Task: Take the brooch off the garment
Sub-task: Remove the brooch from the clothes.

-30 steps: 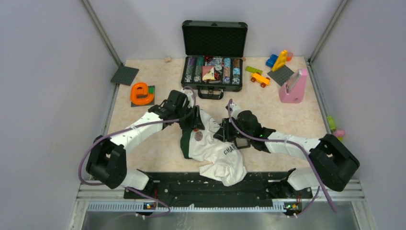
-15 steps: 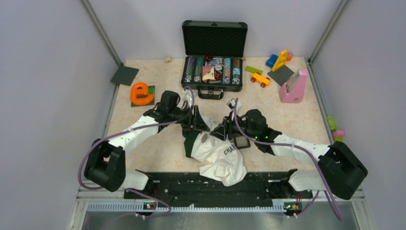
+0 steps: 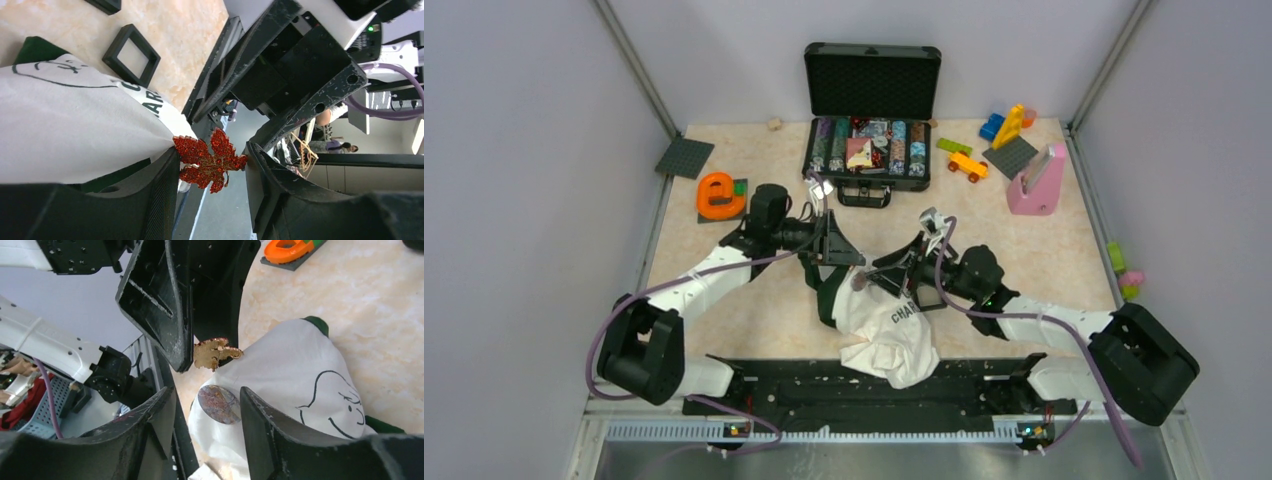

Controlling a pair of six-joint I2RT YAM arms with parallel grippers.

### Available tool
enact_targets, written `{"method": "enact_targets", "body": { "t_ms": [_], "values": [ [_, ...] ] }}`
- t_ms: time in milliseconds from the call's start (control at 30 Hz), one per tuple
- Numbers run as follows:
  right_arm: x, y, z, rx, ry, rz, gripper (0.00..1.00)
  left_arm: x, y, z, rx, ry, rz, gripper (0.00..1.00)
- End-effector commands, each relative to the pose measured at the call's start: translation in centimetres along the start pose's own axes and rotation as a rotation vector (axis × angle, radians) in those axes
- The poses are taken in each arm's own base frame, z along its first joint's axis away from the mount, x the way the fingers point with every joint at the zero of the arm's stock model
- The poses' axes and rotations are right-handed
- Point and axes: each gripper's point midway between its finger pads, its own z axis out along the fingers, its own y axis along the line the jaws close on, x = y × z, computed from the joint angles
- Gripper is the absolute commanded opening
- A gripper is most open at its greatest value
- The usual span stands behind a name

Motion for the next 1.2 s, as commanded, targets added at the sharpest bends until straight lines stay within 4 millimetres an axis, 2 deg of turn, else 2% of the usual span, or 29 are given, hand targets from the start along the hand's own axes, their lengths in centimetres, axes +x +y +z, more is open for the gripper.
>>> {"method": "enact_targets", "body": {
  "t_ms": [0, 133, 267, 300, 333, 367, 467, 633, 733, 933, 1167],
  "values": [
    [-3.2, 2.3, -0.6, -0.104, -0.140, -0.090, 0.57, -0.8, -3.7, -0.8, 0.131, -0.018, 0.107, 0.44],
    [-4.0, 1.9, -1.0, -0.073, -0.139, -0.171, 0.61, -0.9, -4.7, -1.2, 0.153, -0.016, 0.128, 0.44],
    [-3.5, 2.7, -1.6, -0.139, -0.138, -0.343, 0.60, -1.1, -5.9, -1.5, 0.186, -0.007, 0.155, 0.44],
    [-3.8, 2.7, -2.0, -0.135, -0.162, -0.374, 0.62, -1.1, -6.2, -1.6, 0.194, -0.004, 0.163, 0.44],
    [-3.8, 2.7, -2.3, -0.133, -0.174, -0.389, 0.73, -1.1, -6.5, -1.7, 0.200, -0.003, 0.174, 0.44],
    [-3.9, 3.0, -2.6, -0.148, -0.178, -0.410, 0.80, -1.0, -6.8, -1.8, 0.208, 0.001, 0.185, 0.44],
    [-3.9, 3.9, -2.5, -0.216, -0.141, -0.483, 0.84, -0.9, -7.6, -2.2, 0.226, 0.006, 0.216, 0.44],
    [-4.6, 5.3, -1.9, -0.304, -0.133, -0.565, 0.82, -0.8, -8.5, -2.5, 0.248, 0.014, 0.246, 0.44],
    [-5.1, 6.0, -1.3, -0.353, -0.130, -0.575, 0.78, -0.6, -9.1, -2.4, 0.261, 0.023, 0.262, 0.44],
    [-6.4, 7.6, -0.2, -0.446, -0.157, -0.561, 0.80, 0.0, -10.2, -2.1, 0.293, 0.052, 0.297, 0.45],
    [-6.4, 8.1, 0.3, -0.496, -0.141, -0.537, 0.73, 0.2, -10.7, -1.9, 0.308, 0.067, 0.308, 0.45]
  ]
}}
